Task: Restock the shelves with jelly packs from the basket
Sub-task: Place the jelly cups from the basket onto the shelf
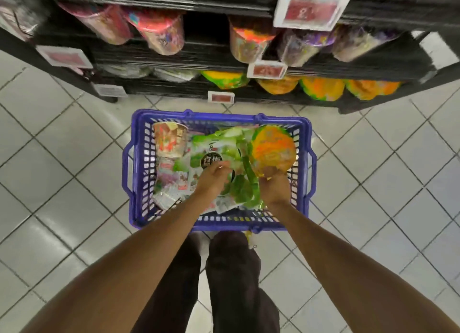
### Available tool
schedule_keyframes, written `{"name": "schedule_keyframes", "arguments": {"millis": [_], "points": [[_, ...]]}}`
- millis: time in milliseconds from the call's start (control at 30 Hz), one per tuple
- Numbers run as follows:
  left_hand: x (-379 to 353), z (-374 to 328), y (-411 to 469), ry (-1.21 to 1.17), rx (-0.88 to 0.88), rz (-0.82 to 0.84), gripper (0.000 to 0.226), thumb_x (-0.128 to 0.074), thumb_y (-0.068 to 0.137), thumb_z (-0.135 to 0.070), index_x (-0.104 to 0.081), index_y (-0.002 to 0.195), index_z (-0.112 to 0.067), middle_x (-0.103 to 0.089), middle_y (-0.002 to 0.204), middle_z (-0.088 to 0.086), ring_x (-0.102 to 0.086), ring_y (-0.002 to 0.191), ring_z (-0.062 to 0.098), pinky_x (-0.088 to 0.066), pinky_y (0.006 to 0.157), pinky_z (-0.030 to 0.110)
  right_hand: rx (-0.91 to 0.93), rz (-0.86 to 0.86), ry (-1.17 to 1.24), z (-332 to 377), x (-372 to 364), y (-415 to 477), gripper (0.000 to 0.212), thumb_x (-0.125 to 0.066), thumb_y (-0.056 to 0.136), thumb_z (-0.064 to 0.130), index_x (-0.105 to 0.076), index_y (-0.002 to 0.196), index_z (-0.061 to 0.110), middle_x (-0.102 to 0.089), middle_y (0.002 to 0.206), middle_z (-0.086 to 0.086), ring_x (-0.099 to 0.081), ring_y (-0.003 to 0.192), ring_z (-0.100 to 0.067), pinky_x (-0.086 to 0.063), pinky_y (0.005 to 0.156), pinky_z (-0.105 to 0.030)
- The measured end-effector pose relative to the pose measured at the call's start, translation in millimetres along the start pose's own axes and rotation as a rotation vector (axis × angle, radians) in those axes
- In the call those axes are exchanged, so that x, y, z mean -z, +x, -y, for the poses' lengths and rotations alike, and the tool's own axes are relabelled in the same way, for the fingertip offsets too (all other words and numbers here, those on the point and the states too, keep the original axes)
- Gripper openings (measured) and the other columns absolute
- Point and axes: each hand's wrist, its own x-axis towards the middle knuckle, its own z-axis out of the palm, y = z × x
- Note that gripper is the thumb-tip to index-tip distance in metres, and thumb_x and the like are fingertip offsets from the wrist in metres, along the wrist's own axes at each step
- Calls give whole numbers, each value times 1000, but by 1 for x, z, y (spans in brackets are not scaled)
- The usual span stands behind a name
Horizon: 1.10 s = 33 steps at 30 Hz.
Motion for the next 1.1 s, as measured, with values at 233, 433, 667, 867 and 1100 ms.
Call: {"name": "schedule_keyframes", "arguments": {"millis": [233, 433, 667, 867, 1100], "points": [[-6, 1, 15, 60, 3, -104, 27, -50, 99, -15, -60, 123, -10, -62, 126, 13, -61, 110, 32, -50, 98, 44, 79, 31, 32, -1, -8, 5, 25, -55, 89, 4, -67, 111, 5, -69, 113, -16, -65, 99, -35, -46, 73, -30], [47, 9, 43, 99, -111, -410, 25, -58, 94, -11, -67, 116, -16, -52, 142, 8, -55, 120, 26, -51, 94, 39, 211, 87, 73, 39, -30, 11, 21, -56, 93, 5, -69, 109, 5, -70, 114, -9, -57, 74, -7, -37, 53, 2], [98, 21, 90, 401, -155, -635, 73, -71, 82, -22, -37, 146, -21, -37, 152, 9, -37, 137, 34, -36, 111, 47, 182, 162, 180, 92, -75, 22, 28, -52, 97, 10, -65, 121, 8, -70, 117, -10, -68, 97, -25, -50, 75, -21], [84, 20, 117, 644, -68, -700, 103, -81, 67, -54, -30, 138, 0, -38, 141, 25, -36, 132, 41, -29, 110, 47, 115, 173, 285, 112, -103, 37, 27, -51, 97, 12, -64, 120, 13, -69, 114, -13, -58, 85, -18, -42, 69, -21], [101, -5, 82, 450, 9, -538, 104, -82, 57, -57, -40, 135, -3, -52, 135, 20, -50, 125, 37, -46, 102, 48, -36, 208, 537, 121, -79, 14, 17, -57, 95, 30, -62, 109, 22, -66, 117, -7, -60, 105, -22, -50, 92, -36]]}}
